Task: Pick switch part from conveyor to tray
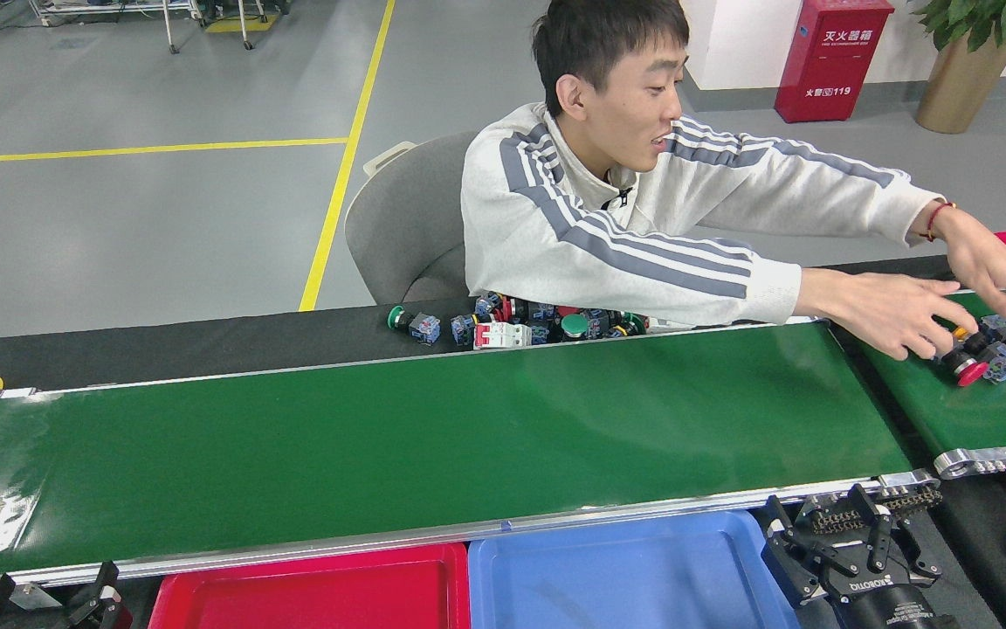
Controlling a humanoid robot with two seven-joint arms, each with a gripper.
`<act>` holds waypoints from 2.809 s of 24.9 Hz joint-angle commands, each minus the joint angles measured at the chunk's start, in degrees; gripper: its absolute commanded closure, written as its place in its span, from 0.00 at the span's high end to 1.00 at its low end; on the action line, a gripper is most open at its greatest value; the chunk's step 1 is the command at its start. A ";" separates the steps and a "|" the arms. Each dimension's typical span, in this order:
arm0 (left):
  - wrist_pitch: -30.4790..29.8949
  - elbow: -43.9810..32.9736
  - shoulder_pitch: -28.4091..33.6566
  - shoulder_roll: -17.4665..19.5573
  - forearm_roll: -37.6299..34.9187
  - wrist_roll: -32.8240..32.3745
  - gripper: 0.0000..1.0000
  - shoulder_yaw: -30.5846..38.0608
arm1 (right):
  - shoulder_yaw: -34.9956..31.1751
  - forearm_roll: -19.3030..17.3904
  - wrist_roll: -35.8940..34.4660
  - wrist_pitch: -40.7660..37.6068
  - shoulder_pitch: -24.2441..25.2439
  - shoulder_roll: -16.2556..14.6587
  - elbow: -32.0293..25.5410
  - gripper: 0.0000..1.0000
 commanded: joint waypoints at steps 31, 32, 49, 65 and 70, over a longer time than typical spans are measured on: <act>-0.04 0.10 -0.69 0.48 0.00 0.40 1.00 -0.33 | -0.28 0.11 5.05 0.21 -7.41 -0.22 4.13 0.99; -0.04 0.10 -0.69 0.48 0.00 0.40 1.00 -0.42 | -0.28 0.02 5.05 0.21 -8.03 -0.22 4.48 0.99; -0.13 1.07 -1.57 0.57 0.00 0.40 1.00 -0.50 | 6.84 0.99 10.49 0.21 -21.56 3.04 19.16 0.99; -0.39 1.68 -2.44 0.31 -0.09 0.40 1.00 -0.59 | 9.39 0.81 11.02 -0.41 -29.74 7.43 28.04 0.99; -0.39 1.77 -2.88 0.40 -0.09 0.40 1.00 -0.59 | 9.39 0.81 11.02 -0.32 -31.67 7.87 30.59 0.99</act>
